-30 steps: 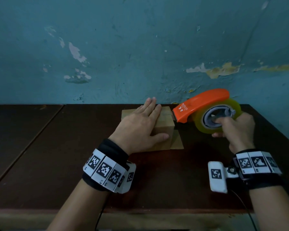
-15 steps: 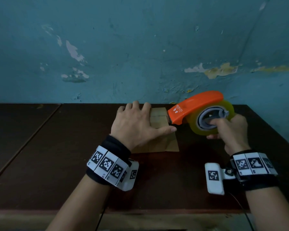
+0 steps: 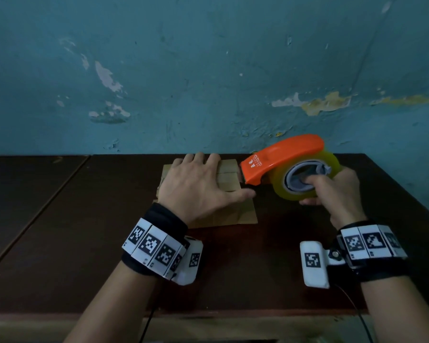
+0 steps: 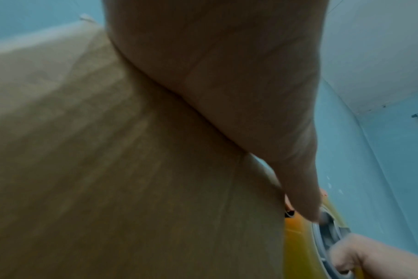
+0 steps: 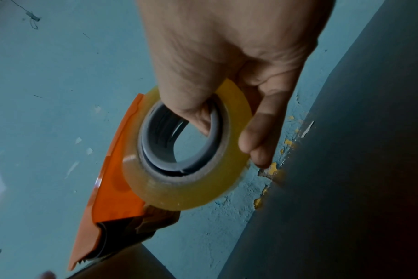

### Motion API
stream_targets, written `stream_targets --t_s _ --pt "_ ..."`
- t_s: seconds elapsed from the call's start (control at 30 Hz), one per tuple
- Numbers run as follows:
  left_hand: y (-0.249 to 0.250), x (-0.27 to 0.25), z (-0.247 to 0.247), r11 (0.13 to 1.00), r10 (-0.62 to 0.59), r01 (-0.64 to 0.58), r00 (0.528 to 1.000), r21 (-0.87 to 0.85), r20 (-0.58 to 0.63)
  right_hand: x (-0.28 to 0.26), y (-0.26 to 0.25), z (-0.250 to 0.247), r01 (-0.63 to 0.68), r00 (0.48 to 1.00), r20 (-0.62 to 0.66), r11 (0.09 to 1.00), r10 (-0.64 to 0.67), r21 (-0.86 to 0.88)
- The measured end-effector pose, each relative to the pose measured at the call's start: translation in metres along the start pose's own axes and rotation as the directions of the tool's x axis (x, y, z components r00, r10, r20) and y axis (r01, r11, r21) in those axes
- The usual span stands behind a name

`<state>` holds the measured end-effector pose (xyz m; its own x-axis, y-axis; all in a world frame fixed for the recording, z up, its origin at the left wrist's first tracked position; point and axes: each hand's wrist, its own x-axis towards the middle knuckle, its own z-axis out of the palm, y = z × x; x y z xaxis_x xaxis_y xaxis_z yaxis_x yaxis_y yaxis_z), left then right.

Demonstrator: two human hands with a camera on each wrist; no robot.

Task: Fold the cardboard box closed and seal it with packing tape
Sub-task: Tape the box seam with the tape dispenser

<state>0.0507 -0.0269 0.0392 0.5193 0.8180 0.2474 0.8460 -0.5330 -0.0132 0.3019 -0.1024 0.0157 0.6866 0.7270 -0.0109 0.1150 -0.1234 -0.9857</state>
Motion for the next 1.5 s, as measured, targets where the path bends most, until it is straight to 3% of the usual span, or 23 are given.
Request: stream_targets --t_s 0.2,0.6,1.5 --pt "-0.004 0.001 -0.001 1.000 -0.030 0.030 0.999 0.005 0.028 0.003 0.004 0.003 -0.012 0.997 0.073 1.000 0.014 -0.021" --pt "-0.018 -0.005 -0.004 1.000 -0.018 0.018 0.999 0.003 0.032 0.001 0.001 0.001 0.250 0.968 0.039 0.962 -0.247 -0.108" --pt "-0.021 -0.004 -0.003 1.000 -0.011 0.013 0.998 -0.022 0.059 0.010 0.005 -0.013 0.169 0.985 0.070 0.972 -0.160 -0.166"
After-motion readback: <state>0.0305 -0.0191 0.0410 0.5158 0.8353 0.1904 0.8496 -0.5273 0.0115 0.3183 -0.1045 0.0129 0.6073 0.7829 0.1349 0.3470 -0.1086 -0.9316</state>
